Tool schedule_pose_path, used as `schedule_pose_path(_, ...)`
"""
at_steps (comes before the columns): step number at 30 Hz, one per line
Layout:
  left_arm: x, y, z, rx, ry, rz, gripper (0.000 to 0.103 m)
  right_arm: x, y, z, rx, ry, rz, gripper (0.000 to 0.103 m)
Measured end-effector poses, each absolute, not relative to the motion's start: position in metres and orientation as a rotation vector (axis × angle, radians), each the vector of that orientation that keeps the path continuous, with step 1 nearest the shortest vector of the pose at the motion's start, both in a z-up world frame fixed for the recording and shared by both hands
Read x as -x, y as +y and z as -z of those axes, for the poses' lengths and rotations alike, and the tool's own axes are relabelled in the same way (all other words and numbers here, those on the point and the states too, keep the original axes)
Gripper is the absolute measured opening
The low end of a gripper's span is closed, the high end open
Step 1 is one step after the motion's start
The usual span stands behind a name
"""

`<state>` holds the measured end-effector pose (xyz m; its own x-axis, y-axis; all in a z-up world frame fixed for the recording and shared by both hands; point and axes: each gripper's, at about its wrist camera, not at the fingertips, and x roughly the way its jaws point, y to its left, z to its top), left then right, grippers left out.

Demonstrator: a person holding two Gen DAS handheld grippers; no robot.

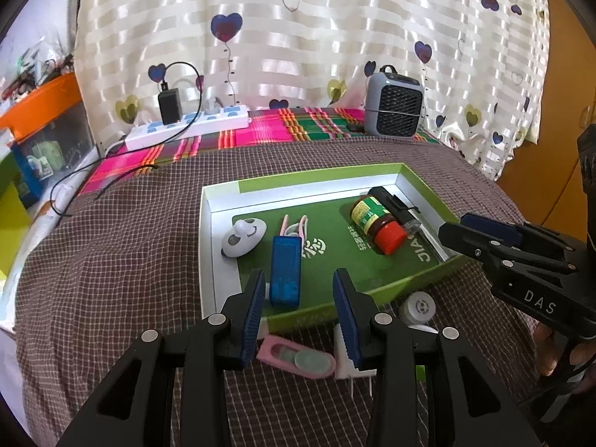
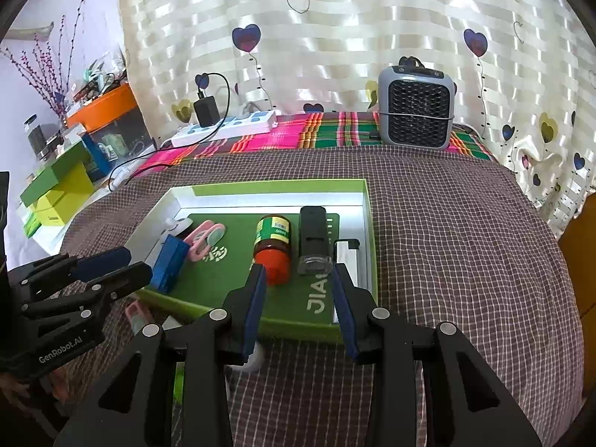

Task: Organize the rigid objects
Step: 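Withdraw both tools from the box toward the items on the bedspread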

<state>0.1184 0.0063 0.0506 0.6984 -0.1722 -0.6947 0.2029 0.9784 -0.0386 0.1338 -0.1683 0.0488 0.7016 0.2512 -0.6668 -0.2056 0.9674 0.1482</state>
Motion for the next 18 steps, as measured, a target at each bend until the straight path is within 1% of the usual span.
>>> schedule_pose_path(10, -0.089, 0.008, -0.060, -0.033, 0.739, 0.216, 0.038, -0.110, -0.166, -0.053, -0.069, 0.741, -0.254, 0.039)
schedule_pose_path(14, -0.079, 0.011, -0.061, -0.028, 0.735, 0.215, 0.039, -0.098, -0.164, -0.054, -0.065, 0.735, -0.257, 0.046)
schedule_pose_path(18, -0.069, 0.015, -0.061, -0.028, 0.729, 0.207, 0.039, -0.090, -0.162, -0.054, -0.070, 0.735, -0.261, 0.047)
